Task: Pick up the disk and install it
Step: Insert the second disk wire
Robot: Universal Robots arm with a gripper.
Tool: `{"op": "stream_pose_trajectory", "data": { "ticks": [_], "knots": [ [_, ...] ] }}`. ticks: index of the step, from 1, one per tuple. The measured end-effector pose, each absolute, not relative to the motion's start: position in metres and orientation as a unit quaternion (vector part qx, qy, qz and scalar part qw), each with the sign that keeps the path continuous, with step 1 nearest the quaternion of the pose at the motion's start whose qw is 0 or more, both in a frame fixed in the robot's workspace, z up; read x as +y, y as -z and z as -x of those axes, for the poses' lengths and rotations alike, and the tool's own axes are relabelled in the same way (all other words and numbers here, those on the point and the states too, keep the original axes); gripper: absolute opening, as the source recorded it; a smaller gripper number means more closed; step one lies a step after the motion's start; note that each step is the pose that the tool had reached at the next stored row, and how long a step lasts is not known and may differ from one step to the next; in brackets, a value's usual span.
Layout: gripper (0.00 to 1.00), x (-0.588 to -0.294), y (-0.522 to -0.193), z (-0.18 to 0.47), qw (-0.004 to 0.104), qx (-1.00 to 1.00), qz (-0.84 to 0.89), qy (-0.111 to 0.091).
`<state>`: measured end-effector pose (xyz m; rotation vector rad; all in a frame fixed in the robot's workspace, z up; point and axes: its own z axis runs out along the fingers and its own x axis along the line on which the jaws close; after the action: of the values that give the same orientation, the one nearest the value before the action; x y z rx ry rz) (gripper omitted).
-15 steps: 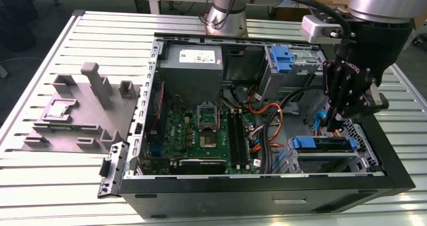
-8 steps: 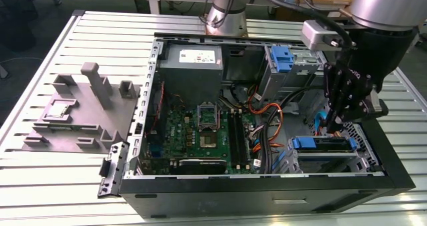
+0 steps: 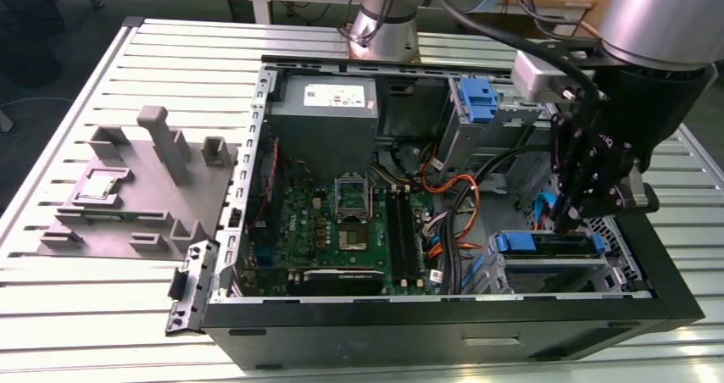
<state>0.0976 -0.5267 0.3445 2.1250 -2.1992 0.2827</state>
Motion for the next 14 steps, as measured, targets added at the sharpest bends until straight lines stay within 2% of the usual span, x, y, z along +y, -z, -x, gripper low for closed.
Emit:
{"op": "stream_pose_trajectory", "data": {
  "ticks": [6, 14],
  "knots": [
    [0.16, -0.533, -0.343, -0.095, 0.011, -0.718, -0.692, -0.072],
    [0.16, -0.548, -0.340, -0.094, -0.002, -0.719, -0.692, -0.065]
  ]
}}
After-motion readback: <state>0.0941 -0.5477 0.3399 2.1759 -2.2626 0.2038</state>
